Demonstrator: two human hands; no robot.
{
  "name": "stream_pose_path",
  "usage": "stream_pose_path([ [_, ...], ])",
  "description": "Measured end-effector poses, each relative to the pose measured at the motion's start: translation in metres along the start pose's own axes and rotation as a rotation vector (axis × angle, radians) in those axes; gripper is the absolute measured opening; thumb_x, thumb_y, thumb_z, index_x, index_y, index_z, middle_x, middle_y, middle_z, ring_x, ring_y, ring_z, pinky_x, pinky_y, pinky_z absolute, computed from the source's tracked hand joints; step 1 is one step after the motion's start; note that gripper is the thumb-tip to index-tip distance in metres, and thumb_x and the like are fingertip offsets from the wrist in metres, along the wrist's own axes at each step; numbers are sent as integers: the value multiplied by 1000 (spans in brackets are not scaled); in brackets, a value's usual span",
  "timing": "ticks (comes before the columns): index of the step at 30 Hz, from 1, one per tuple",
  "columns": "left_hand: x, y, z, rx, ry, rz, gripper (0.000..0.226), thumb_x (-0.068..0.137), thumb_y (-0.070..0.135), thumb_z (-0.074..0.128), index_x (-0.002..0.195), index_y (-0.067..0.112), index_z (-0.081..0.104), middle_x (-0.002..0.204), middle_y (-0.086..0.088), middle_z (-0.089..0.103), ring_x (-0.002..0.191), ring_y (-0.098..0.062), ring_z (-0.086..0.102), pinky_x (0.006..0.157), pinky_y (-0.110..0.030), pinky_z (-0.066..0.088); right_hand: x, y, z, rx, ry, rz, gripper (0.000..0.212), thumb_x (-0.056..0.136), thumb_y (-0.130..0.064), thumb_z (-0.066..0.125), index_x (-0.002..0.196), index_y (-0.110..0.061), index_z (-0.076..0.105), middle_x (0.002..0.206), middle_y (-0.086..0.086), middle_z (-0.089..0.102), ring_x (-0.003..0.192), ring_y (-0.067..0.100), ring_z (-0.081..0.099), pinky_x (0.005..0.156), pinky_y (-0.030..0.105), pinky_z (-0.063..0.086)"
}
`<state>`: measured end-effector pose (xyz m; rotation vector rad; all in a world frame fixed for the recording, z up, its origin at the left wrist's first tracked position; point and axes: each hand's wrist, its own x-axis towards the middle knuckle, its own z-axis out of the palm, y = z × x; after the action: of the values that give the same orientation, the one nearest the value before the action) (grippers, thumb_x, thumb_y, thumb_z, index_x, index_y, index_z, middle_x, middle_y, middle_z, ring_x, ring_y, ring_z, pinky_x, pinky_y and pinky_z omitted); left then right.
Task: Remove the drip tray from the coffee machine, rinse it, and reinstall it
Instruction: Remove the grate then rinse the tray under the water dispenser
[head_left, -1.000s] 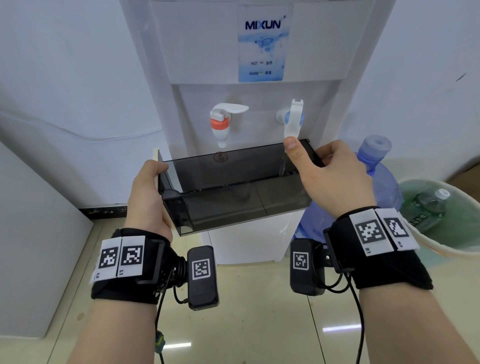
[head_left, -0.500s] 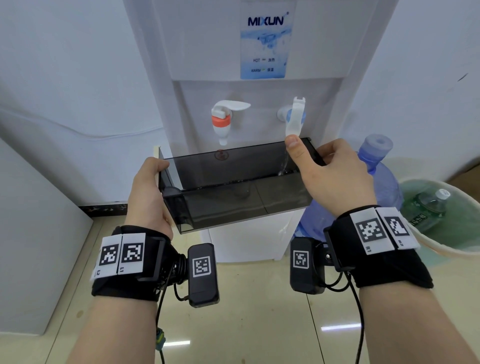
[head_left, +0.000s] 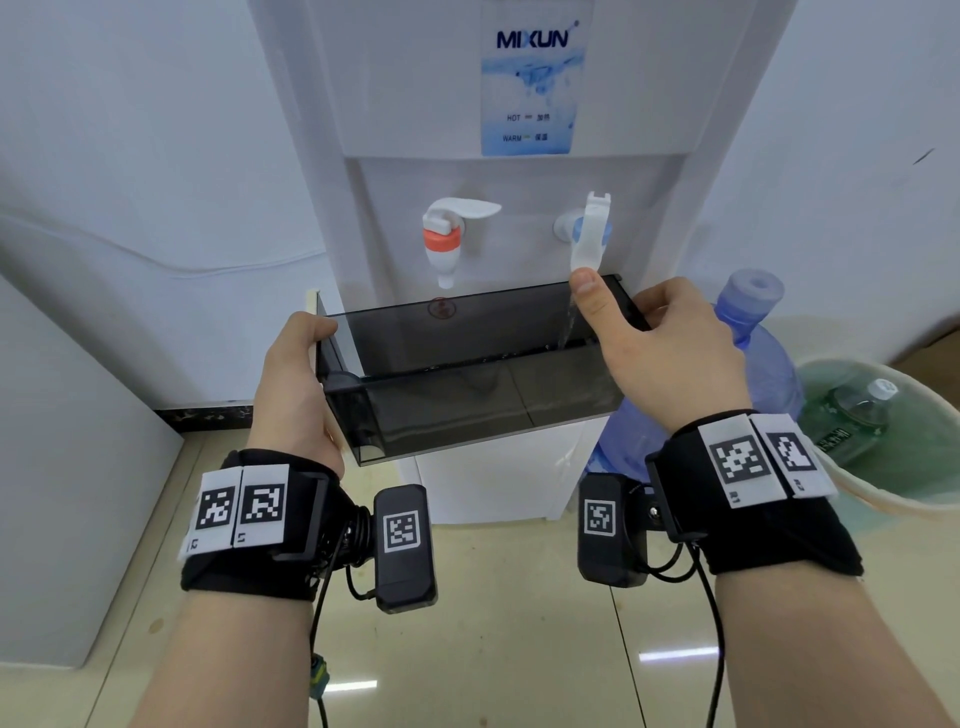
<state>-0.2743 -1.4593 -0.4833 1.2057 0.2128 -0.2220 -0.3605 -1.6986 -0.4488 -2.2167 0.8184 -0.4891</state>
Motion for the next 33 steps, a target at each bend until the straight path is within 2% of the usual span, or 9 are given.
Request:
stream_pose_path([
  [4,0,0,-1,4,8,-4,21,87,37,59,85,22,73,76,0,76,62,-24,73,56,-35,60,0,1,0,-4,-1,-1,75,71,-93,43,102,-25,52,85,-15,56,86,21,56,73,34,38],
  [7,0,-1,-1,-3,1,-1,23,88,36,58,80,23,75,75,0,76,61,-24,74,54,-35,60,0,1,0,-10,-2,-1,76,71,-94,42,103,-25,52,85,-15,56,87,22,56,73,34,38],
  [11,0,-1,1,-1,7,-9,21,86,37,59,85,22,74,77,0,76,62,-24,74,55,-34,60,0,2,-1,-11,-2,0,75,72,-93,42,102,-26,52,85,-16,55,86,21,55,72,34,37],
  [17,-1,-2,2,-11,-14,3,34,89,34,57,65,24,78,71,1,76,57,-23,74,52,-33,59,0,2,-2,-5,-6,2,76,71,-93,43,104,-25,53,86,-15,56,87,21,55,73,34,38],
  [24,-1,-3,2,-10,-15,-6,25,85,37,59,74,24,77,76,-1,77,61,-25,74,54,-36,60,-1,4,-3,1,-1,0,74,71,-93,44,101,-25,52,84,-16,56,87,20,56,73,34,38],
  [28,-2,-3,4,-12,-17,0,23,83,38,59,86,21,75,78,-2,77,63,-26,75,56,-37,60,0,4,-4,-1,0,2,75,71,-93,43,102,-25,52,86,-16,56,87,21,56,73,34,38],
  [33,-3,-5,6,-19,-25,-9,27,86,36,59,71,24,79,76,-1,78,61,-24,75,52,-34,59,0,6,-5,-3,5,2,73,72,-92,44,100,-26,51,84,-17,54,87,21,55,72,34,38],
])
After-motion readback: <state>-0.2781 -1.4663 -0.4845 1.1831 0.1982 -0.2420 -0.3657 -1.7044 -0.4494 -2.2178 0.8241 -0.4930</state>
